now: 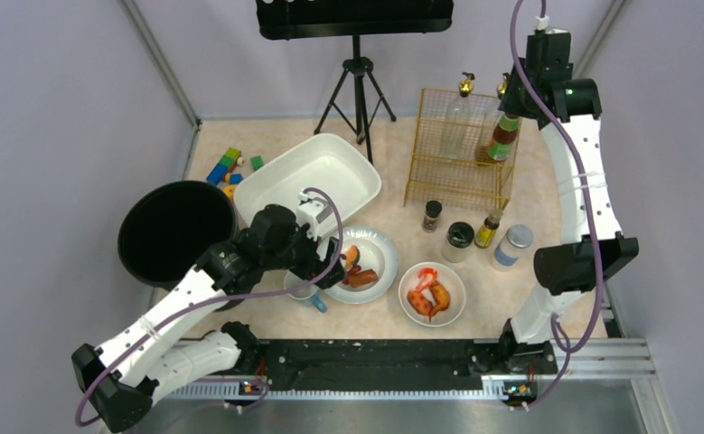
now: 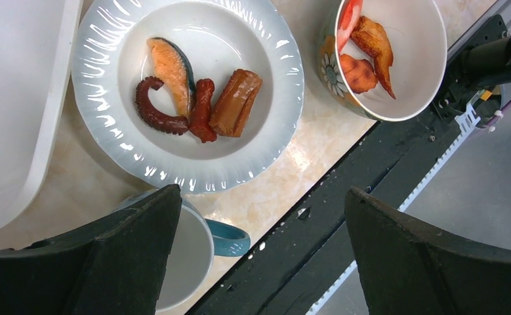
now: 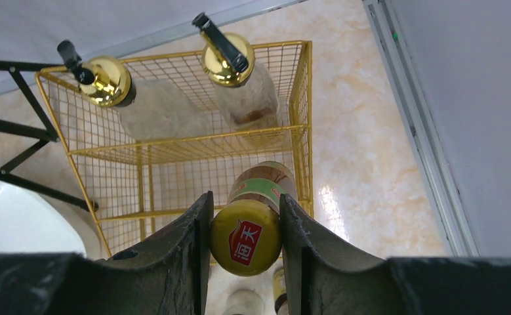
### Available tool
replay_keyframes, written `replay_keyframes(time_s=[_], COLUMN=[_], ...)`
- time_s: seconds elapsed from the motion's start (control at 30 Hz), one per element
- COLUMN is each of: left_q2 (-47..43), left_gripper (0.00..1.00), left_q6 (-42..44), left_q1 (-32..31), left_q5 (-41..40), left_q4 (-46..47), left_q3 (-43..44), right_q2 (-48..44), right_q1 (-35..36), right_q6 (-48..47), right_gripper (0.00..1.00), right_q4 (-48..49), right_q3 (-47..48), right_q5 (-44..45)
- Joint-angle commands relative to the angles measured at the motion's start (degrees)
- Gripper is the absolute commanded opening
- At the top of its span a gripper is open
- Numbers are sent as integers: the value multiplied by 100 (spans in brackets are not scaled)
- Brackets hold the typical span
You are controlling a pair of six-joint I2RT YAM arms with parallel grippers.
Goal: Clear the kitchen counter
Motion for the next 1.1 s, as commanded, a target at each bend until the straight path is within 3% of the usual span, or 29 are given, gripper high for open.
replay_keyframes(time_s=[0.0,0.6,0.93,0.97,1.07], left_q2=[62,145,222,232,253], left_gripper=[99,99,99,99,99], left_q6=[69,78,78,78,76], left_q1=[1,1,1,1,1], left_q5=[-45,-137,-141,-139,-143], left_q4=[30,11,3,3,7], left_q3=[-11,-10,-11,-10,-9], right_q2=[2,-630,-647,-641,-640], right_q1=[-165,-264,-368,-391,-418], right_q6=[-18,293,465,472,441], right_gripper=[0,0,0,3,32], right_q4=[869,2404,2610,2588,2489], right_q3=[480,-2618,-3200,-3188,-3090], right_q5=[59,-199,-248,-266,-267])
